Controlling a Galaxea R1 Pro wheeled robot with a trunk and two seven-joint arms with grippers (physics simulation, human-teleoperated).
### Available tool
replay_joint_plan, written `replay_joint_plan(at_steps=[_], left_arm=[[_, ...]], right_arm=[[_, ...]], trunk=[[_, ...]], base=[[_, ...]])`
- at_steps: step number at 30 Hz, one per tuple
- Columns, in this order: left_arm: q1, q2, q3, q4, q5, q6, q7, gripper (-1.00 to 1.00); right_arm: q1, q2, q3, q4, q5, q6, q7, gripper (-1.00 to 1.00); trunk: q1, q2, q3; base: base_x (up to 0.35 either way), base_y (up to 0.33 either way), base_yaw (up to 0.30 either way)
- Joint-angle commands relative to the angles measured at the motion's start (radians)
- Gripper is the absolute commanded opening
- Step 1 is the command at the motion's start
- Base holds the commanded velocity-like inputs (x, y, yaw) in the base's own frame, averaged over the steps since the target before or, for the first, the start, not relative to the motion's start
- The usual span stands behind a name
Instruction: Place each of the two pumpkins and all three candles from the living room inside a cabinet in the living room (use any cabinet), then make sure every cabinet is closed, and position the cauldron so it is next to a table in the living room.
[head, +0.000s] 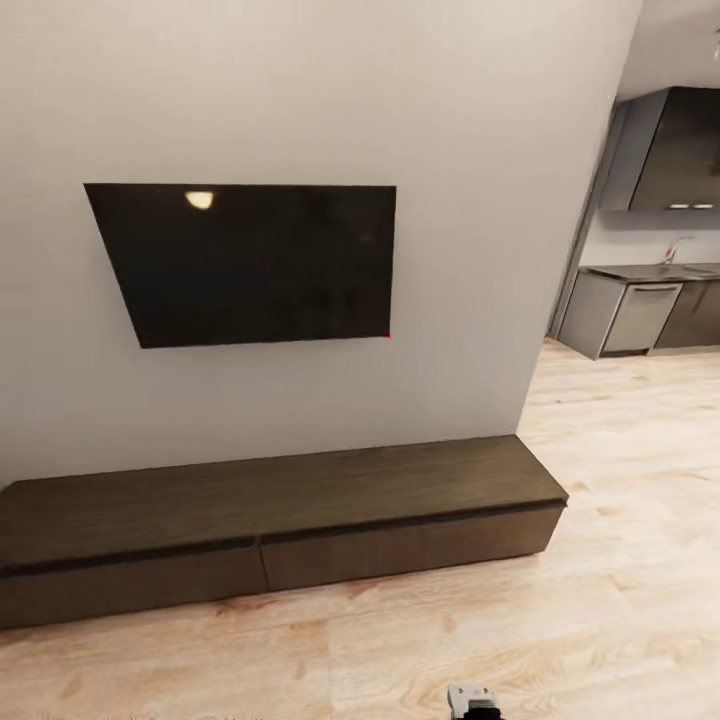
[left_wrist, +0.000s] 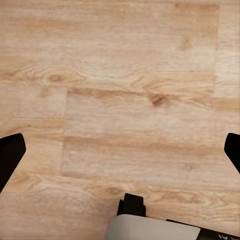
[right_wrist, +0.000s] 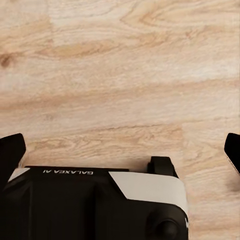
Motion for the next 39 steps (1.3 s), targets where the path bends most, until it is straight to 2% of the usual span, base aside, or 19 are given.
replay_joint_plan(at_steps=[1, 3, 5, 9, 12, 14, 15, 16, 19, 22, 24, 27, 29, 31, 33, 36, 37, 38, 39], left_arm=[[0.0, 0.0, -0.002, 0.0, 0.009, -0.001, 0.001, 1.0], [0.0, 0.001, -0.001, 0.0, 0.008, -0.001, 0.001, 1.0], [0.0, 0.002, -0.001, 0.0, 0.008, -0.001, 0.0, 1.0], [0.0, 0.002, -0.002, -0.004, 0.007, 0.005, -0.006, 1.0], [-0.001, 0.006, -0.001, -0.015, 0.006, 0.012, -0.009, 1.0], [-0.004, 0.018, -0.001, -0.083, 0.006, 0.049, -0.008, 1.0], [-0.005, 0.026, -0.001, -0.134, 0.006, 0.101, -0.008, 1.0], [-0.005, 0.035, -0.001, -0.198, 0.006, 0.182, -0.008, 1.0], [-0.005, 0.074, 0.002, -0.448, 0.01, 0.507, -0.014, 1.0], [-0.004, 0.095, 0.031, -0.711, 0.051, 0.78, -0.017, 1.0], [-0.004, 0.1, 0.073, -0.877, 0.109, 0.915, -0.018, 1.0], [0.0, 0.105, 0.117, -1.046, 0.187, 0.982, -0.018, 1.0], [0.003, 0.106, 0.127, -1.086, 0.21, 0.995, -0.018, 1.0], [0.005, 0.105, 0.131, -1.106, 0.223, 1.002, -0.019, 1.0], [0.005, 0.106, 0.133, -1.116, 0.234, 1.004, -0.019, 1.0], [0.006, 0.106, 0.133, -1.123, 0.265, 1.005, -0.019, 1.0], [0.006, 0.106, 0.133, -1.124, 0.277, 1.006, -0.019, 1.0], [0.006, 0.107, 0.133, -1.125, 0.293, 1.006, -0.019, 1.0], [0.006, 0.107, 0.133, -1.125, 0.303, 1.006, -0.019, 1.0]], right_arm=[[0.0, -0.002, 0.005, -0.002, -0.01, -0.03, -0.008, 1.0], [0.0, -0.002, 0.002, -0.002, -0.011, -0.085, -0.008, 1.0], [-0.001, -0.006, 0.001, 0.0, -0.012, -0.213, -0.007, 1.0], [-0.002, -0.007, -0.003, 0.044, -0.016, -0.393, -0.007, 1.0], [-0.002, -0.007, -0.004, 0.072, -0.021, -0.475, -0.007, 1.0], [-0.002, -0.005, -0.004, 0.101, -0.068, -0.512, -0.007, 1.0], [-0.002, -0.005, -0.005, 0.112, -0.101, -0.52, -0.005, 1.0], [-0.002, -0.005, -0.004, 0.12, -0.139, -0.526, -0.003, 1.0], [-0.002, -0.005, -0.003, 0.134, -0.229, -0.532, 0.002, 1.0], [-0.002, -0.008, -0.004, 0.138, -0.26, -0.535, 0.005, 1.0], [-0.002, -0.007, -0.005, 0.139, -0.267, -0.535, 0.006, 1.0], [-0.002, -0.006, -0.004, 0.139, -0.271, -0.535, 0.006, 1.0], [-0.002, -0.006, -0.005, 0.139, -0.273, -0.531, 0.006, 1.0], [-0.002, -0.008, -0.007, 0.138, -0.3, -0.525, 0.016, 1.0], [-0.002, -0.008, -0.008, 0.138, -0.363, -0.521, 0.047, 1.0], [-0.002, -0.02, -0.008, 0.137, -0.497, -0.499, 0.132, 1.0], [-0.002, -0.033, -0.008, 0.135, -0.541, -0.472, 0.166, 1.0], [-0.002, -0.054, -0.008, 0.13, -0.6, -0.408, 0.224, 1.0], [-0.002, -0.066, -0.008, 0.129, -0.631, -0.359, 0.268, 1.0]], trunk=[[0.0, -0.001, -0.001], [0.0, -0.001, -0.001], [0.0, -0.001, -0.001], [0.0, -0.001, -0.001], [0.0, -0.001, -0.001], [0.0, -0.001, -0.001], [0.0, -0.001, -0.001], [0.0, -0.001, -0.001], [0.0, -0.001, -0.001], [0.0, -0.001, -0.001], [0.0, -0.001, -0.001], [0.0, -0.001, -0.001], [0.0, -0.001, -0.001], [0.0, -0.001, -0.001], [0.004, -0.008, -0.005], [0.008, -0.015, -0.008], [0.008, -0.015, -0.008], [0.008, -0.015, -0.008], [0.008, -0.015, -0.008]], base=[[0.03, 0.037, 0.138], [0.016, 0.019, 0.073], [0.007, 0.008, 0.03], [0.002, 0.002, 0.009], [0.0, 0.0, 0.002], [0.0, 0.0, 0.0], [0.0, 0.0, 0.0], [0.0, 0.0, 0.0], [0.0, 0.0, 0.0], [0.0, 0.0, 0.0], [0.0, 0.0, 0.0], [0.0, 0.0, 0.0], [0.0, 0.0, 0.0], [0.0, 0.0, 0.0], [0.0, 0.0, 0.0], [0.0, 0.0, 0.0], [0.0, 0.0, 0.0], [0.0, 0.0, 0.0], [0.0, 0.0, 0.0]])
